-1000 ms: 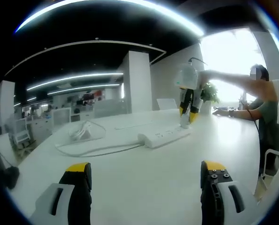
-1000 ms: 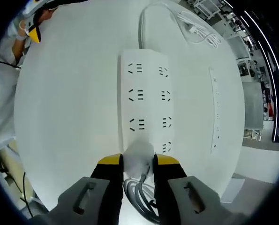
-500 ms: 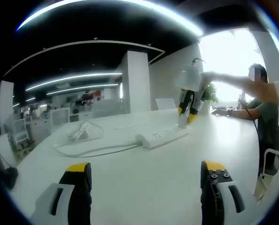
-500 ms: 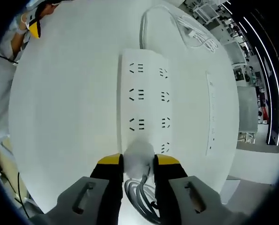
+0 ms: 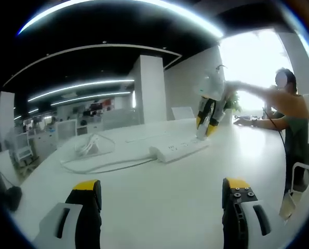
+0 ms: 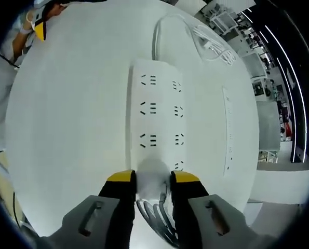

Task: Straighten the power strip on the desk, plug the charger into it

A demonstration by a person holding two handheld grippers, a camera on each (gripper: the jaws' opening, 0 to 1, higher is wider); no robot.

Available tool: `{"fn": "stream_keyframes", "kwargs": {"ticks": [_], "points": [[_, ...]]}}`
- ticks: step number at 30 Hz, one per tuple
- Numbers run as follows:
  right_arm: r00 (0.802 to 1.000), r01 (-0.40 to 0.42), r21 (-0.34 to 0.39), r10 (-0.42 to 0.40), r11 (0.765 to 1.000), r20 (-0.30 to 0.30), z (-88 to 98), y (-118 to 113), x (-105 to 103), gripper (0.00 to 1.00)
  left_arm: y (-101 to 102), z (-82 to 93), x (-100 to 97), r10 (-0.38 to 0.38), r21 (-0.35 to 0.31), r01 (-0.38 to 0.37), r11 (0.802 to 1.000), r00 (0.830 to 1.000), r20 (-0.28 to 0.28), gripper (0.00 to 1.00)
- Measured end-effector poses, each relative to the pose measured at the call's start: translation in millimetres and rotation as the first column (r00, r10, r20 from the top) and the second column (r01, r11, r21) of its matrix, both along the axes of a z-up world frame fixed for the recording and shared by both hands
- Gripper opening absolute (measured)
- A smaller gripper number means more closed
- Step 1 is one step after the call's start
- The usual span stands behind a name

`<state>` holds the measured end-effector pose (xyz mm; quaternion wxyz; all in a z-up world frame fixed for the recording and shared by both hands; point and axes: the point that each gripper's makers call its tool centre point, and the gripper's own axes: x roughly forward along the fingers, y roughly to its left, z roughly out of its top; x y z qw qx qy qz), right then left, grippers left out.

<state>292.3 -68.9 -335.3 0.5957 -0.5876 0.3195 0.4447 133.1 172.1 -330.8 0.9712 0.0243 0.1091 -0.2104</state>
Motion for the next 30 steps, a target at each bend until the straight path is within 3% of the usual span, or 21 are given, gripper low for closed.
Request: {"fn": "stream_keyframes", "kwargs": {"ticks": [10,17,23,30], "points": [[1.0,-0.002,0.047,0.002,0.999,0.003,-0.5,8,2,0.43,2,1.4,0.1,0.003,-0.002,-0.003,1.0,1.0,0.004,0.99],[1.0,-0.023,0.037,0.023,0.999,0.0,-1.6,9,1,0.5,4,1.0,-0.6,0.008,-0.005,-0.008,1.0,1.0,0.004,0.99],[0.999,-0.036,0.061,0.036,0.997,-0.002,-3.2,13,-2,0.66,6,0.9,-1.6,0.011,-0.008,-0.011,1.0,1.0,0.005,0.99],[0.998,-0.068,0.075,0.068,0.995,0.009,-1.7,19,-3,0.74,6,1.9,-2.9,0.011,-0.011,-0.011,1.0,1.0,0.01,0.99]]}}
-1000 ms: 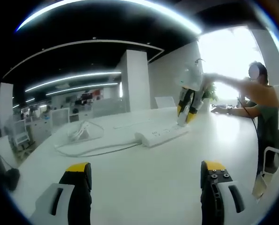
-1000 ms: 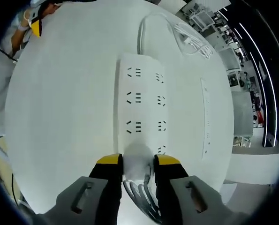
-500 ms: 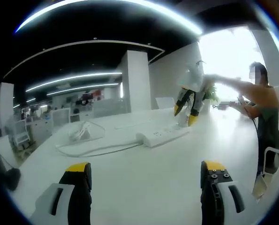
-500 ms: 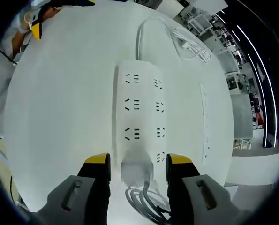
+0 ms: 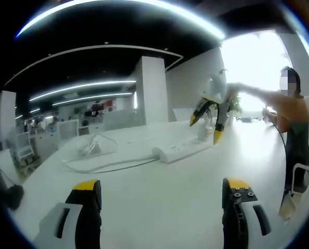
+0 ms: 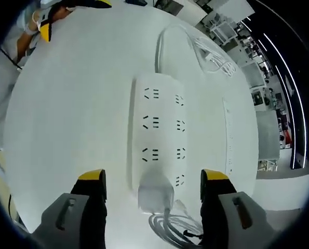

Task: Straighten the power strip on the desk, plug the charger into it

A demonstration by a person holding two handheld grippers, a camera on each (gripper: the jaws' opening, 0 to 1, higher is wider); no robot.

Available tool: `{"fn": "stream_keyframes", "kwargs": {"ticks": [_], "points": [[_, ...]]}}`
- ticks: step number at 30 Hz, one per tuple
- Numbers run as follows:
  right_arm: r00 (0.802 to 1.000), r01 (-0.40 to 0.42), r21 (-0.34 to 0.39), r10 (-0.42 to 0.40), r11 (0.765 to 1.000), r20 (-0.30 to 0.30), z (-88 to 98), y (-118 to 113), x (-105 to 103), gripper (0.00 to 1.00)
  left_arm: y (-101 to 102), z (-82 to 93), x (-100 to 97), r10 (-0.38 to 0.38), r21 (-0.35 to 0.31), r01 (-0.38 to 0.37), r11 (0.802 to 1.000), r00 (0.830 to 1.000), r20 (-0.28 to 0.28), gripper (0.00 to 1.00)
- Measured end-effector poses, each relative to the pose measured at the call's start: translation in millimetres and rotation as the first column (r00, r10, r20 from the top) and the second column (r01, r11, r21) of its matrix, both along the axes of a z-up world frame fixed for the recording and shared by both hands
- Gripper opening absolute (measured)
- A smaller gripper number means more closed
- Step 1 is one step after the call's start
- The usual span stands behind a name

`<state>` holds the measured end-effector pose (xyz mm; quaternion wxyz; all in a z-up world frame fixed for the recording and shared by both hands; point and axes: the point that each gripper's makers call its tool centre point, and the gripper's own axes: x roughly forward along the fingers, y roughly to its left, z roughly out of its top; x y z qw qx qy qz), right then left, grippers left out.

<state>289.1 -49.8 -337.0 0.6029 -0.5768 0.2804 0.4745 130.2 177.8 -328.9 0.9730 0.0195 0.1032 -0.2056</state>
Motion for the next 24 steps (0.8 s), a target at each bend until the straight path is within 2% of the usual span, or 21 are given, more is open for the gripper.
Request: {"fn": "stream_keyframes", "kwargs": {"ticks": [17,24], "points": [[1.0,-0.022,0.051,0.021,0.998,0.023,10.8,8,1,0.98,5,-0.1,-2.6,0.009,-0.001,-0.009,1.0,1.0,0.001,0.99],[0.999,-0.024,0.088,0.021,0.996,0.04,22.9,11,0,0.99,6,0.2,-2.5,0.012,-0.002,-0.012,1.0,1.0,0.002,0.99]]}}
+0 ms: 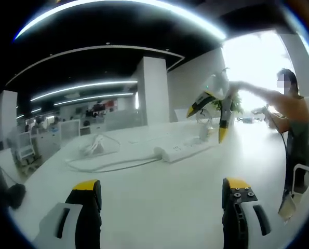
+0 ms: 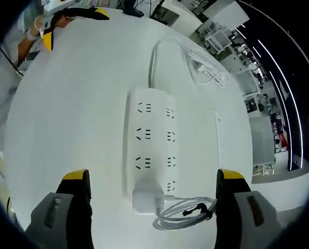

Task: Straighten the power strip on the desk, plug the charger into it

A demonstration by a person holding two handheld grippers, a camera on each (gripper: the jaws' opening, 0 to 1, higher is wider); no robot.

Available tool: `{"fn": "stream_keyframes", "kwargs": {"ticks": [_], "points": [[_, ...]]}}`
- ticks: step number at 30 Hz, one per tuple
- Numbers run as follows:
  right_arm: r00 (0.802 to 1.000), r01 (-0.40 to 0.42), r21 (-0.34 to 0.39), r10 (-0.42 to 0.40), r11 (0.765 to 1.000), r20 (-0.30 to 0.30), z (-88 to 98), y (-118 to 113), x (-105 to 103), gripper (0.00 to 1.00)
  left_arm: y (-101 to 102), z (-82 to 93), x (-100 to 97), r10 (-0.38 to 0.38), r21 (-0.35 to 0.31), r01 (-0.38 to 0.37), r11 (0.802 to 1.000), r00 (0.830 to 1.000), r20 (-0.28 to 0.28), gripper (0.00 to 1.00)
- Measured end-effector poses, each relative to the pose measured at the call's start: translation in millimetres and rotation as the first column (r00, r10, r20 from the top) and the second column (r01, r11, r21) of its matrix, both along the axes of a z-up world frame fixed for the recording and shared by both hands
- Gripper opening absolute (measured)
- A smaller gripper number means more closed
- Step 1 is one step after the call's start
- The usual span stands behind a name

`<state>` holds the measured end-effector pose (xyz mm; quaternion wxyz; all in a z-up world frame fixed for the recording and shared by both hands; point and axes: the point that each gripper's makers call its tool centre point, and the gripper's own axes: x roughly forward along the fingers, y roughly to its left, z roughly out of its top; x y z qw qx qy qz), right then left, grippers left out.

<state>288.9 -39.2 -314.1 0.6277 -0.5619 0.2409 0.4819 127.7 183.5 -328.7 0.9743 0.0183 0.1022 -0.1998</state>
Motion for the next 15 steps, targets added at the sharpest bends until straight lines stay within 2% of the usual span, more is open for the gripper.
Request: {"fn": "stream_keyframes", "kwargs": {"ticks": [15], "points": [[1.0,0.008,0.104,-0.011,0.995,0.028,25.3,2,-4,0.99,-3,0.4,0.3,-0.006,0.001,0.006,1.0,1.0,0.001,0.99]]}}
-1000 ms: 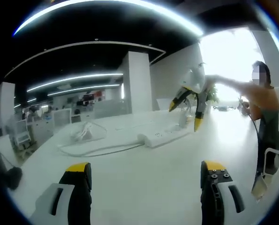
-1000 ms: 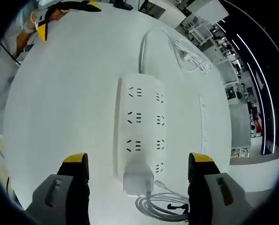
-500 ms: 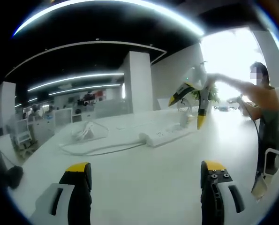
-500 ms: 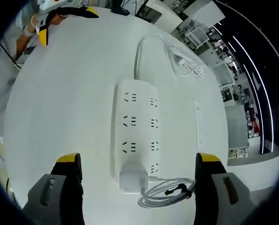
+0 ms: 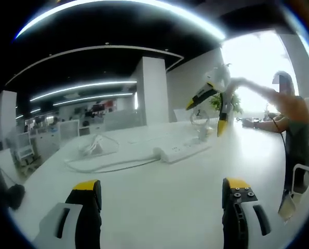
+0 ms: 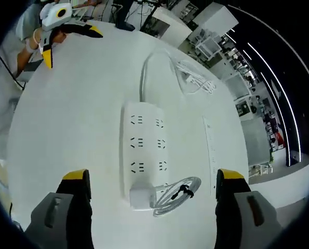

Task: Straighten the power strip on the desk, plug the charger into it

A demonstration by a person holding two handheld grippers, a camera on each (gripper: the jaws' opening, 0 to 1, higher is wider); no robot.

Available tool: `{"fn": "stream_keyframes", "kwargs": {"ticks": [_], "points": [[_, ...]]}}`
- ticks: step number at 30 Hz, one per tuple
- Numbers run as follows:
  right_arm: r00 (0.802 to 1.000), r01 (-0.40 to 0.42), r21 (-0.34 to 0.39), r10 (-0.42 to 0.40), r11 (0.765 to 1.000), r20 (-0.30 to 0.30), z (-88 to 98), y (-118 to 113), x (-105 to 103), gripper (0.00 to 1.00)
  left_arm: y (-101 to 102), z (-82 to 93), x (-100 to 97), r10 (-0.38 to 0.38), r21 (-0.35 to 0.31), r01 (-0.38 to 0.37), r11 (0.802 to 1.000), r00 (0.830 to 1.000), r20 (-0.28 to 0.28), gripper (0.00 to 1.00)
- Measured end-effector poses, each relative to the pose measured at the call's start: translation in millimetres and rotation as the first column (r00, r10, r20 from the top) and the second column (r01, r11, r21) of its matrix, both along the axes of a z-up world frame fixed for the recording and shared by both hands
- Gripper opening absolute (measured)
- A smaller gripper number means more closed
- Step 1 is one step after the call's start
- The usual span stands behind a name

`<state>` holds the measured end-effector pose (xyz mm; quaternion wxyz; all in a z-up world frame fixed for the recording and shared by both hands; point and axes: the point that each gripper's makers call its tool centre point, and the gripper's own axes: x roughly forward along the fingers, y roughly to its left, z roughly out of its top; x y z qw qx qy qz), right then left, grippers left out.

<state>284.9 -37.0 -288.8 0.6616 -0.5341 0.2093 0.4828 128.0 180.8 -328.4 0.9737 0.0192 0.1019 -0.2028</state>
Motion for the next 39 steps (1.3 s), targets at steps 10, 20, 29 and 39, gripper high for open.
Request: {"fn": "stream_keyframes", "kwargs": {"ticks": [10,20,29,39], "points": [[1.0,0.017,0.112,-0.015,0.994,-0.015,16.1,5,-4,0.99,0,-0.1,0.6,-0.003,0.001,0.003,1.0,1.0,-0.001,0.99],[0.998,0.05,0.277,-0.042,0.959,-0.036,31.7,6,-5,0.97,0,0.2,2.5,-0.003,-0.002,0.003,1.0,1.0,-0.001,0.99],[0.996,0.088,0.395,-0.072,0.914,-0.055,46.2,-1,-6,0.93,0,0.5,3.0,-0.001,-0.002,0.001,1.0,1.0,0.001,0.99],[0.992,0.127,0.497,-0.101,0.858,-0.079,53.8,-13,-5,0.93,0,-0.7,2.7,-0.003,-0.002,0.003,1.0,1.0,-0.001,0.99]]}}
